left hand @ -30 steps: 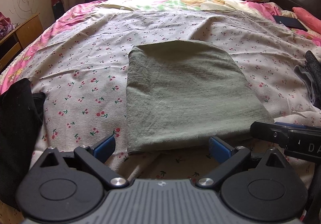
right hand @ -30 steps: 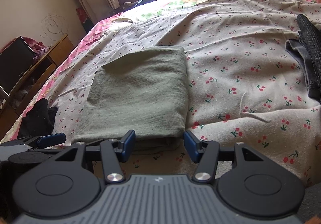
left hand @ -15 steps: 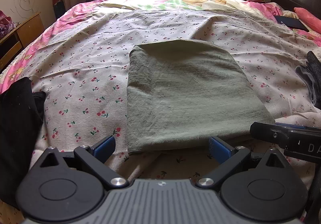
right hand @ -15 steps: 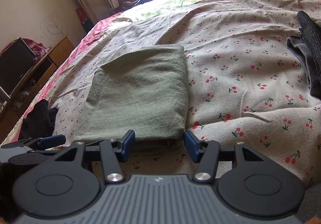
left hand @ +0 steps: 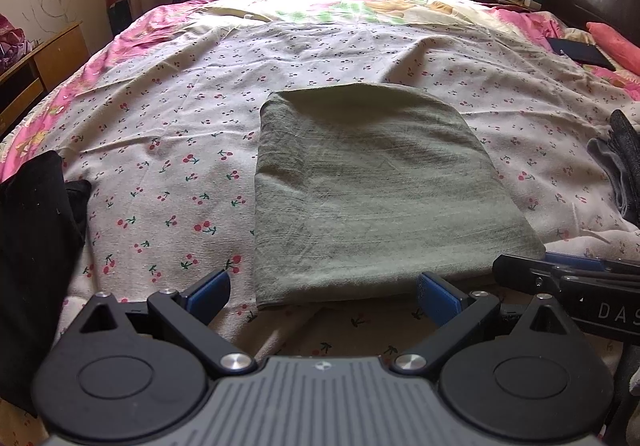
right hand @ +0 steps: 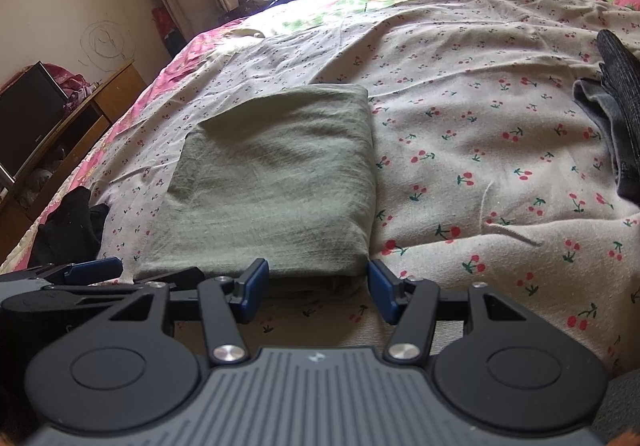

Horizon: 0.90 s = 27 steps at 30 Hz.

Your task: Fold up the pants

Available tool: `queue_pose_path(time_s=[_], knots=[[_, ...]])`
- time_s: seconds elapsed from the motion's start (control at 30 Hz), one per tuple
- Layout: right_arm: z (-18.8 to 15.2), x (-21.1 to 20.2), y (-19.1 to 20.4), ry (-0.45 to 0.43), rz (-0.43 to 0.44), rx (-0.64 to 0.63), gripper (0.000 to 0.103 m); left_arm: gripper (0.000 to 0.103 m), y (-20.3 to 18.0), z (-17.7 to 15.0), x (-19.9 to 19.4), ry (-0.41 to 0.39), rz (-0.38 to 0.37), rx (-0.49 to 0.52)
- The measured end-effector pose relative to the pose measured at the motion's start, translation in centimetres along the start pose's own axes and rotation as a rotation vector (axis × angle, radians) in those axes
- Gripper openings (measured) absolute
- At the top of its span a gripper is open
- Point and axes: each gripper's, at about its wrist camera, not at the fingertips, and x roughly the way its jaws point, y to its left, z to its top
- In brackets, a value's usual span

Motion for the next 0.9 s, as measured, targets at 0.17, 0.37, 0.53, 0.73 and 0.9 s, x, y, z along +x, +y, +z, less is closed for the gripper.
queue_pose_path(time_s=[0.17, 0.37, 0.53, 0.73, 0.9], knots=[[-0.03, 0.04, 0.04, 0.0, -0.002, -0.007, 0.057, 0.103, -0.07, 0.01, -0.06, -0.002, 0.003, 0.003], [-0.04, 0.03, 0.06, 0.0, -0.002, -0.006, 0.057, 0.103, -0.07, 0.01, -0.07, -0.003, 0.004, 0.004], [-0.04, 0.03, 0.07, 0.0, -0.002, -0.006, 0.057, 0.103, -0.06, 0.01, -0.06, -0.003, 0.004, 0.005], [-0.04, 0.03, 0.07, 0.0, -0.003, -0.006, 0.057, 0.103, -0.05, 0.03, -0.08, -0.004, 0.004, 0.003], [-0.04, 0.03, 0.06, 0.0, -0.003, -0.006, 0.057, 0.103, -0.04, 0.03, -0.08, -0.004, 0.005, 0.004]])
